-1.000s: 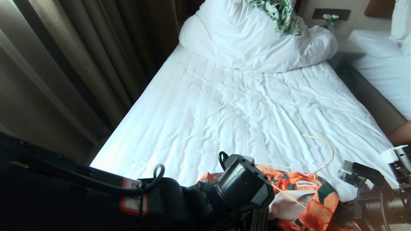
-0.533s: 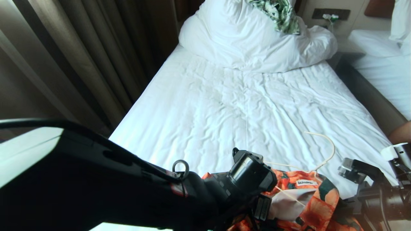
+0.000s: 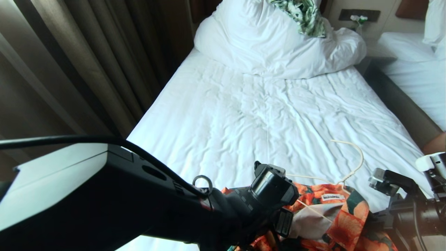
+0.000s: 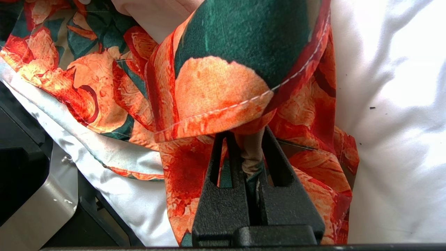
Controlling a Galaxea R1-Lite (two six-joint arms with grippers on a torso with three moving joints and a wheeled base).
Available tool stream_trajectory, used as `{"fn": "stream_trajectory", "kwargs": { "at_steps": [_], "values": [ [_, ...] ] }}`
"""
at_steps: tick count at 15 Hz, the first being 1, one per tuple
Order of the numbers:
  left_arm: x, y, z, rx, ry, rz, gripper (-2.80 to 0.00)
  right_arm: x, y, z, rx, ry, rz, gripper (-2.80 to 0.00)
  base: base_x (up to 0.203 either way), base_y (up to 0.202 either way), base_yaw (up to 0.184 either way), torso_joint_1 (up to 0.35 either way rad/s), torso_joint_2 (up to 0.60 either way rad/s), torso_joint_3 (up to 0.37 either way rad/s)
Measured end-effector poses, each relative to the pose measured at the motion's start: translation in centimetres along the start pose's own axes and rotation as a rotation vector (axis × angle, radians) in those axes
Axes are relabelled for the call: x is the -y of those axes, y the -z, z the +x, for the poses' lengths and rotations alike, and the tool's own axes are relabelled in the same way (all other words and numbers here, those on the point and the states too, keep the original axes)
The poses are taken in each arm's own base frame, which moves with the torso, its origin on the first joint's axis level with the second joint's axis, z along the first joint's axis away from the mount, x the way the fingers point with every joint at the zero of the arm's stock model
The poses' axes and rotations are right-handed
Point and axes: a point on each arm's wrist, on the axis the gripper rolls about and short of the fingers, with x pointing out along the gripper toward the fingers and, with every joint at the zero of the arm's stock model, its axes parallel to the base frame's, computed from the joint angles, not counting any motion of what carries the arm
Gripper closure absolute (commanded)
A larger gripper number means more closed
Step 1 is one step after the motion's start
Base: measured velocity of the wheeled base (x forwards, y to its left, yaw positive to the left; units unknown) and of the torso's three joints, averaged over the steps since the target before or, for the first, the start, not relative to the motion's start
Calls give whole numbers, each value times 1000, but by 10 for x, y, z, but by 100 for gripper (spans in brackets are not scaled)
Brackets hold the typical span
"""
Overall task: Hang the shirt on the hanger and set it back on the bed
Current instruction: Hook the other side of the shirt onto the hanger
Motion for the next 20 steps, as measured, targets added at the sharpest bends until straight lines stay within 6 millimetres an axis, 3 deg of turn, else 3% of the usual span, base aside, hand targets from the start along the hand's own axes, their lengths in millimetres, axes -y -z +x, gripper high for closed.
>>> {"fn": "stream_trajectory", "kwargs": {
  "at_steps": [6,7,13,20],
  "values": [
    [-2,-6,4,21,-51,36,0,1,-1,-1,4,3,-2,0,0,0,0,0,0,0],
    [-2,-6,4,22,-53,35,-280,1,-2,-1,7,5,-4,0,0,0,0,0,0,0],
    [3,-6,-6,33,-42,42,-280,1,-4,-2,11,7,-8,0,0,0,0,0,0,0],
    [-4,7,16,12,-66,28,-280,-1,-5,-8,27,19,-17,0,0,0,0,0,0,0]
  ]
}}
